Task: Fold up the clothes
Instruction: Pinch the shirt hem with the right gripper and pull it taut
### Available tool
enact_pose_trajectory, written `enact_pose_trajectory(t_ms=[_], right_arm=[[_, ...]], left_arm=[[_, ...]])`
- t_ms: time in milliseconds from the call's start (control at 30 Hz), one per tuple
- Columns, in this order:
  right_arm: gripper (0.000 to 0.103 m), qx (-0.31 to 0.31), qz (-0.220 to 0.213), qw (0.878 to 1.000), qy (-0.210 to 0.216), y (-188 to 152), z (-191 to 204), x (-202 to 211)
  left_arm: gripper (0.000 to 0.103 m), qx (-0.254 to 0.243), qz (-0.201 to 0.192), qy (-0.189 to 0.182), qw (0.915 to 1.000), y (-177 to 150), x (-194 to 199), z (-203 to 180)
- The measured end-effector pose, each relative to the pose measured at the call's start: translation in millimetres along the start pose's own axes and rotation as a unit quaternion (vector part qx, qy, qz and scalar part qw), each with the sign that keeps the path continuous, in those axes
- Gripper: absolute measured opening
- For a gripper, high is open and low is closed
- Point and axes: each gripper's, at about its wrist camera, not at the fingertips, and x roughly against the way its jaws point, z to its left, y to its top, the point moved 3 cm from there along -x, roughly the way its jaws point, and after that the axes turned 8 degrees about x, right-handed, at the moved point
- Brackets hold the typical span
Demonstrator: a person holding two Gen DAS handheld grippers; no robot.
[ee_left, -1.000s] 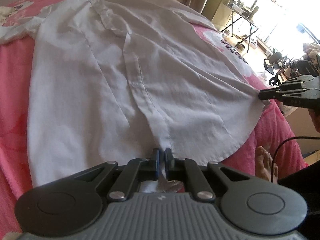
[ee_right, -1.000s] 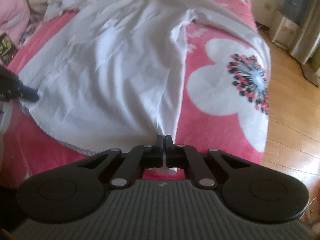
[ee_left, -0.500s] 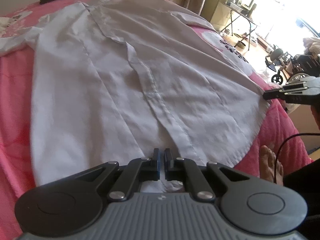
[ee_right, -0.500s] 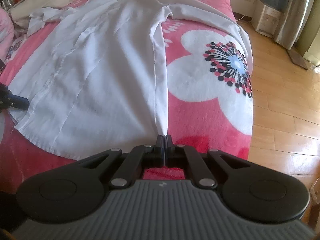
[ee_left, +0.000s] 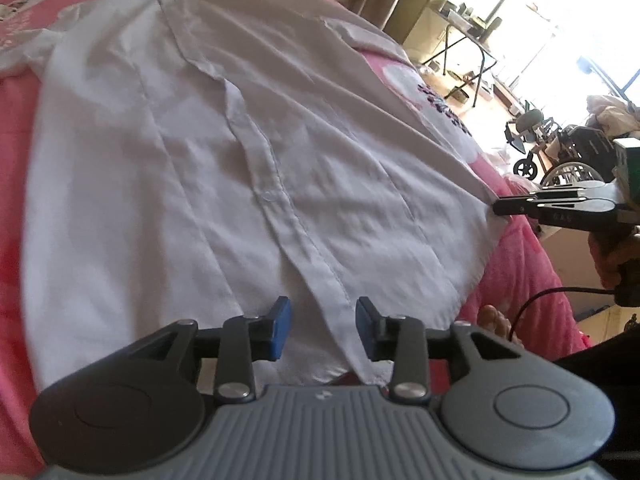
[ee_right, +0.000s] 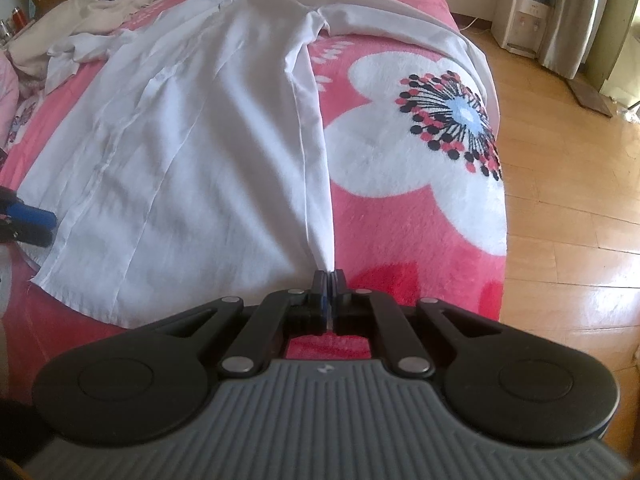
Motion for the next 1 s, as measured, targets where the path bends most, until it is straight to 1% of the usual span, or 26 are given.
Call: enact_pose_trajectory(t_ms=[67, 167, 200, 233, 333, 400, 633, 733, 867, 1000], right_arm=[[0.002, 0.000, 0.001, 1.000, 0.001, 0.4, -0.1, -0.2], [0.002, 0.001, 0.001, 1.000, 0.002, 0.2, 0.1, -0.1], [0.002, 0.001, 0.001, 1.000, 0.002, 0.0, 0.1, -0.1], [0.002, 0.001, 0.001, 1.000, 0.002, -0.2, 0.2, 0.0], [0.002, 0.000, 0.000, 1.000, 0.003, -0.7, -0.1, 0.0], [0.002, 0.000, -0.001, 1.000, 0.003, -0.9, -0.5, -0.1], [0.002, -0.004, -0.006, 1.000, 0.005, -0.2, -4.8, 0.1], [0.002, -0.004, -0.011, 1.000, 0.004, 1.4, -6.3, 2.3], [0.002, -0.008, -0.015, 1.000, 0.003, 3.8, -7.6, 3.9], [0.002, -0.009, -0.013, 1.000, 0.003, 3.3, -7.2, 1.1]], left_arm=[[0.033, -0.002, 0.006, 0.002, 1.0000, 1.2, -6.2, -2.2], [0.025, -0.009, 0.008, 0.011, 0.9999, 3.3, -9.9, -5.3], [0.020, -0.011, 0.006, 0.013, 0.9998, 3.8, -9.8, -6.0], [0.013, -0.013, 0.003, 0.013, 0.9998, 4.6, -9.1, -6.9], [0.004, -0.017, -0.008, 0.006, 0.9998, 7.2, -5.7, -10.5], [0.002, -0.020, -0.015, 0.002, 0.9997, 8.9, -3.5, -12.8], [0.001, -0.027, -0.042, -0.011, 0.9987, 16.4, 5.2, -19.8], [0.001, -0.019, -0.064, -0.004, 0.9977, 24.3, 10.6, -16.7], [0.001, -0.019, -0.073, 0.013, 0.9970, 28.7, 9.8, -11.9], [0.001, -0.036, -0.052, 0.032, 0.9975, 21.5, -1.6, -10.6]])
